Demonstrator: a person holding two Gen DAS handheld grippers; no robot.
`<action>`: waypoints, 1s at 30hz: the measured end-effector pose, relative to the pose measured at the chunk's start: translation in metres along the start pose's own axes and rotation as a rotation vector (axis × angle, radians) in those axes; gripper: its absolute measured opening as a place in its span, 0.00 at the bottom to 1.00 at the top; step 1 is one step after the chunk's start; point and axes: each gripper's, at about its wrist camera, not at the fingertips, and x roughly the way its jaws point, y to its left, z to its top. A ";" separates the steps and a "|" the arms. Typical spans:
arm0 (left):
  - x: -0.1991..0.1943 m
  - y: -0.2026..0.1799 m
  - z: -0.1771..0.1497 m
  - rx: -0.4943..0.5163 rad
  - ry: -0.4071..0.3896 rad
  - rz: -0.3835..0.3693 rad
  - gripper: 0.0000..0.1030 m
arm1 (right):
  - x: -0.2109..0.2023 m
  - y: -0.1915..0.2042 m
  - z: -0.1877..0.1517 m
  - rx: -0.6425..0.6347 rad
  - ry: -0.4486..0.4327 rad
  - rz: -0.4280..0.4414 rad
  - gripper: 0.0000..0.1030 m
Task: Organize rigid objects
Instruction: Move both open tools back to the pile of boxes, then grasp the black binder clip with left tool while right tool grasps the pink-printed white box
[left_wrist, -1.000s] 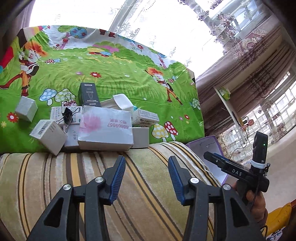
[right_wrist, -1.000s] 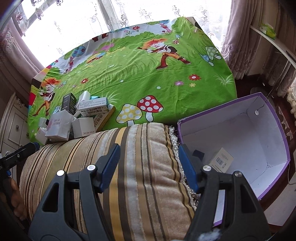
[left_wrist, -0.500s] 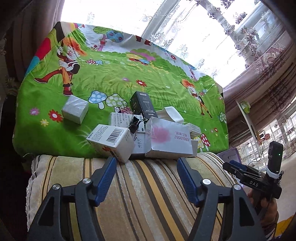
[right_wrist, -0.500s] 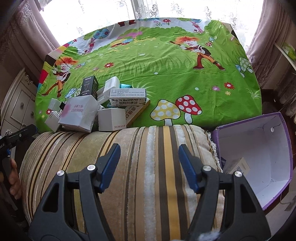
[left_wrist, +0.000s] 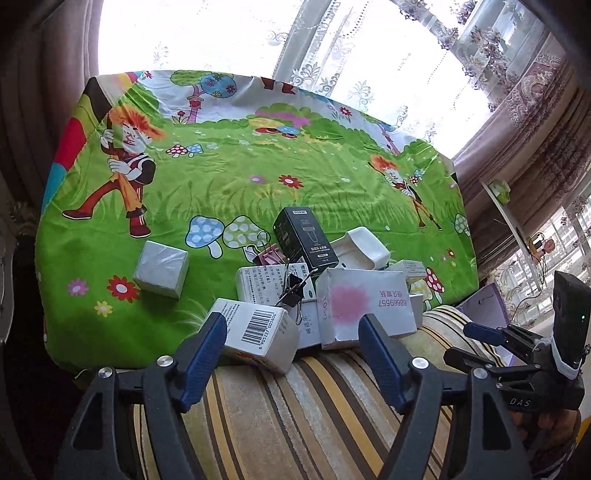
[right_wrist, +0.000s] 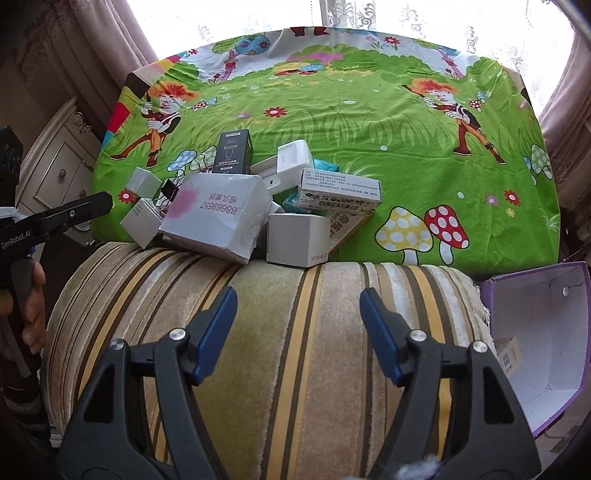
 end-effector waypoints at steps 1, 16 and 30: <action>0.004 -0.005 0.003 0.031 0.008 0.024 0.71 | 0.001 0.003 0.001 -0.005 0.001 0.005 0.73; 0.060 -0.021 0.023 0.172 0.137 0.129 0.37 | 0.015 0.030 0.017 -0.004 0.005 0.065 0.83; 0.070 -0.009 0.023 0.108 0.122 0.063 0.18 | 0.031 0.042 0.032 0.052 0.015 0.071 0.85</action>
